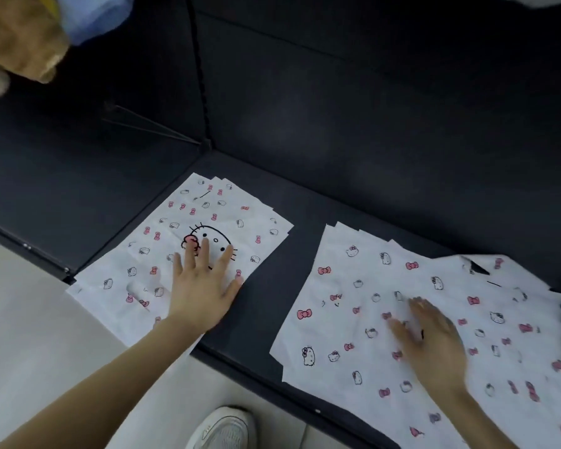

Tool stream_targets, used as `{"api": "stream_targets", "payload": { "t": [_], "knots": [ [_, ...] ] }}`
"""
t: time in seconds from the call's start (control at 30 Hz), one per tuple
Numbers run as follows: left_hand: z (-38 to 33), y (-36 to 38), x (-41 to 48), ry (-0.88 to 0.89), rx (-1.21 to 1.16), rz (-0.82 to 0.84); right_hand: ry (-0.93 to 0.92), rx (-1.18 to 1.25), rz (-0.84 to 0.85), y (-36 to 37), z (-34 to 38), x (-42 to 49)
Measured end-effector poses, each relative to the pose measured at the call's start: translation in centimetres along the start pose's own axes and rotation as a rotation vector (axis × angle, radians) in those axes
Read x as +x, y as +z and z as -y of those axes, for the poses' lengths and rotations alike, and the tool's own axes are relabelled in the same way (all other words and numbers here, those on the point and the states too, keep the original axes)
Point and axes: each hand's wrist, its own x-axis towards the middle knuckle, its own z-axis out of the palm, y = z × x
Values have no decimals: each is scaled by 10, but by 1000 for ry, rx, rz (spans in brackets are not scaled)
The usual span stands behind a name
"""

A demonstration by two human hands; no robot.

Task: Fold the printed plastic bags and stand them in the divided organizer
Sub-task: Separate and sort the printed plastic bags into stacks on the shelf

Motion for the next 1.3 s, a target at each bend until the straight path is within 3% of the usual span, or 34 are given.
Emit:
{"api": "stream_targets", "payload": {
  "t": [0.1, 0.17, 0.23, 0.4, 0.6, 0.7, 0.8, 0.97, 1.1, 1.3],
  "knots": [
    [-39, 2, -13, 246, -49, -114, 124, -203, 74, -17, -56, -35],
    [-67, 4, -25, 300, -164, -91, 172, -252, 143, -19, -69, -47],
    [-95, 0, -36, 264, -309, 3, 143, -230, 120, -16, -74, -53],
    [-139, -9, -44, -41, -649, 351, 101, -98, -24, -10, -66, -55],
    [-166, -6, -44, -263, -909, 422, 152, 187, -197, -8, -48, -60],
    [-173, -6, -37, -346, -1003, 402, 71, 293, -255, -19, -29, -58],
    [-168, -15, -33, -344, -1036, 359, -133, 381, -267, -44, -7, -50],
    [-142, -37, -29, -198, -1375, 420, -307, 527, -174, -86, 36, -24],
    [-111, -61, -27, -304, -1641, 203, -330, 526, -152, -84, 76, 6],
    [-29, -68, -32, -387, -1531, -138, -381, 437, -170, -17, 154, 47]
  ]
}}
